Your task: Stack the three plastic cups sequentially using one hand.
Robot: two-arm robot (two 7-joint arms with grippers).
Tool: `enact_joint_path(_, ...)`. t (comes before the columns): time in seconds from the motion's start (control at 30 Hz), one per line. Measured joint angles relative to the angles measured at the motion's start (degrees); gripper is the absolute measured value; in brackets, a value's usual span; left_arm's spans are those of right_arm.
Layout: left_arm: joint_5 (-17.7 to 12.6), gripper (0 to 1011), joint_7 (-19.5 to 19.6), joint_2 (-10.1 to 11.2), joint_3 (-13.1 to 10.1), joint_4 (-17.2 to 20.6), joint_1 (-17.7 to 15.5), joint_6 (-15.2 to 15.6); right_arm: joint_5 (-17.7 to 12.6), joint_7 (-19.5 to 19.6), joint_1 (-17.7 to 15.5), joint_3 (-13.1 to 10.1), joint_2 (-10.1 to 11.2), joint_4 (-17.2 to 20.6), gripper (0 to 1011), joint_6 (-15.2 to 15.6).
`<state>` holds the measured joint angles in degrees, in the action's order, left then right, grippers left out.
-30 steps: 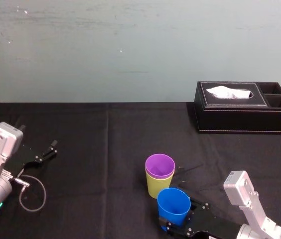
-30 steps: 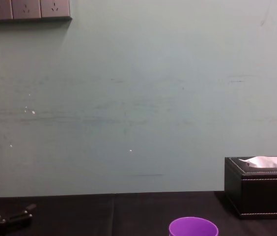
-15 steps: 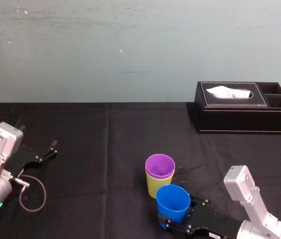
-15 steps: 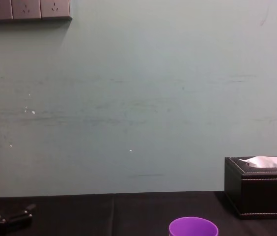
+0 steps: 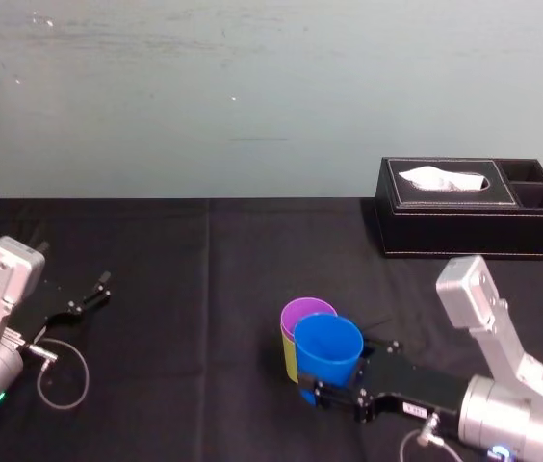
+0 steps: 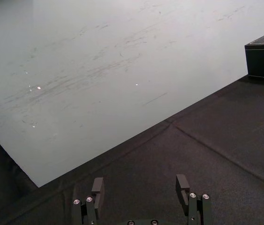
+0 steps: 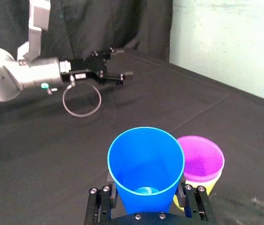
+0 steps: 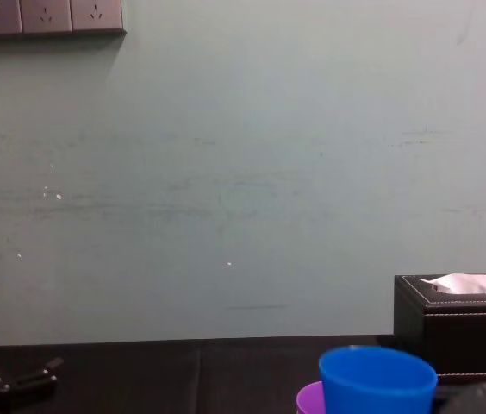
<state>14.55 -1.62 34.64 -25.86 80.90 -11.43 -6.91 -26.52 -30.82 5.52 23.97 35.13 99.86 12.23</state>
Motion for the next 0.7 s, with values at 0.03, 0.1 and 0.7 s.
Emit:
enact_joint_path(0.03, 0.0, 1000, 0.0, 0.0, 0.0, 0.0, 0.0, 0.0, -0.3, 0.0, 0.4, 0.0, 0.0, 0.2, 707, 0.5)
enact_joint_path(0.1, 0.0, 1000, 0.0, 0.0, 0.0, 0.0, 0.0, 0.0, -1.3, -0.2, 1.8, 0.2, 0.0, 0.5, 707, 2.0)
enact_joint_path(0.7, 0.0, 1000, 0.0, 0.0, 0.0, 0.0, 0.0, 0.0, -4.3, 1.1, 10.2, 2.6, -2.2, -3.3, 707, 5.7)
